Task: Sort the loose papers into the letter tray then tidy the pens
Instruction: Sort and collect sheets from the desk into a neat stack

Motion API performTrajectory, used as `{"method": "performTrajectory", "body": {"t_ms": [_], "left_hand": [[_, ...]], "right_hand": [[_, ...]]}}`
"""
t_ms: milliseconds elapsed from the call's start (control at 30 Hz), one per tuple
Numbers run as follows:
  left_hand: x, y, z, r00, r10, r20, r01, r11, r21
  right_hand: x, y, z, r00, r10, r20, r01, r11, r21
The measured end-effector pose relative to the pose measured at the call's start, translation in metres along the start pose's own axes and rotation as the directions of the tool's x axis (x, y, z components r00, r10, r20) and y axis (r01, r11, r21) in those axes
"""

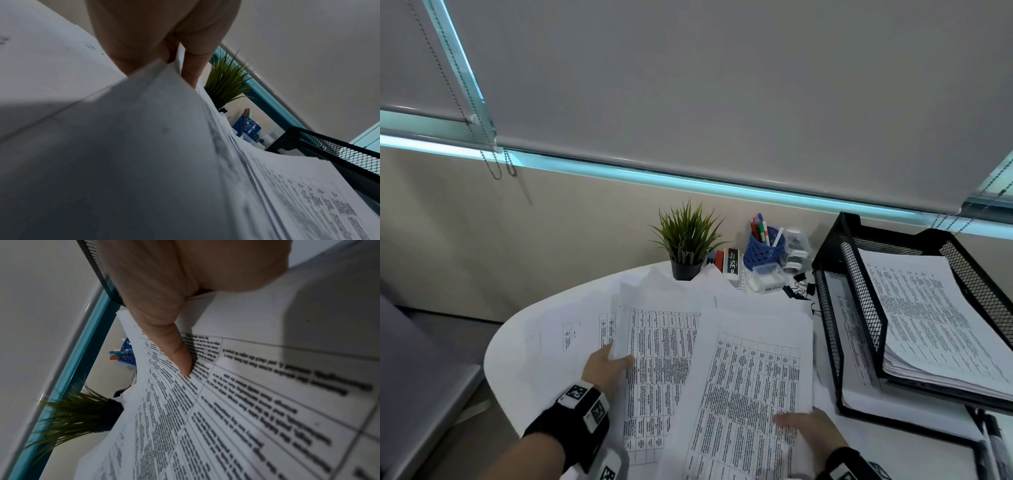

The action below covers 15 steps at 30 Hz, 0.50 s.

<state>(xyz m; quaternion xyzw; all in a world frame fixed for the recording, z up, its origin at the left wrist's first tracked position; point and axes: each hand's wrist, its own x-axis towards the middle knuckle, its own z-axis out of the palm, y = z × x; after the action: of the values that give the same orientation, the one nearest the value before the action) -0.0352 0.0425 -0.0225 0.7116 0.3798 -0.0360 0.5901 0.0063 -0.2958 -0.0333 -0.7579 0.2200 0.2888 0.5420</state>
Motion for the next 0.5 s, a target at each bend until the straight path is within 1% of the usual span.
{"method": "performTrajectory", "body": {"t_ms": [133, 167, 233, 300, 367, 433, 500], "left_hand": [[-0.009, 0.002, -0.002, 1.0, -0.028, 0.0, 0.028, 0.999, -0.045], [-0.013, 0.001, -0.001, 0.997, -0.07, 0.017, 0.071, 0.996, -0.053], [-0.014, -0.005, 0.004, 0.981, -0.172, 0.093, 0.177, 0.983, -0.052], [-0.016, -0.008, 0.008, 0.96, -0.212, 0.18, 0.218, 0.976, -0.015], [-0.014, -0.013, 0.01, 0.948, -0.22, 0.23, 0.211, 0.975, 0.062], [-0.013, -0.015, 0.011, 0.945, -0.237, 0.226, 0.208, 0.968, 0.142], [-0.011, -0.017, 0.013, 0.952, -0.241, 0.19, 0.208, 0.962, 0.176]], "right_hand": [[-0.007, -0.009, 0.016, 0.999, -0.033, 0.016, 0.032, 0.999, 0.042], [-0.01, -0.014, 0.022, 0.998, -0.058, 0.02, 0.058, 0.998, 0.028], [-0.011, -0.019, 0.033, 0.994, -0.102, 0.039, 0.102, 0.995, 0.007], [-0.012, -0.024, 0.045, 0.99, -0.126, 0.065, 0.128, 0.992, -0.021], [-0.011, -0.03, 0.055, 0.985, -0.141, 0.099, 0.145, 0.989, -0.039], [-0.009, -0.035, 0.064, 0.979, -0.163, 0.125, 0.172, 0.982, -0.071], [-0.008, -0.037, 0.071, 0.972, -0.184, 0.146, 0.198, 0.976, -0.088]]}}
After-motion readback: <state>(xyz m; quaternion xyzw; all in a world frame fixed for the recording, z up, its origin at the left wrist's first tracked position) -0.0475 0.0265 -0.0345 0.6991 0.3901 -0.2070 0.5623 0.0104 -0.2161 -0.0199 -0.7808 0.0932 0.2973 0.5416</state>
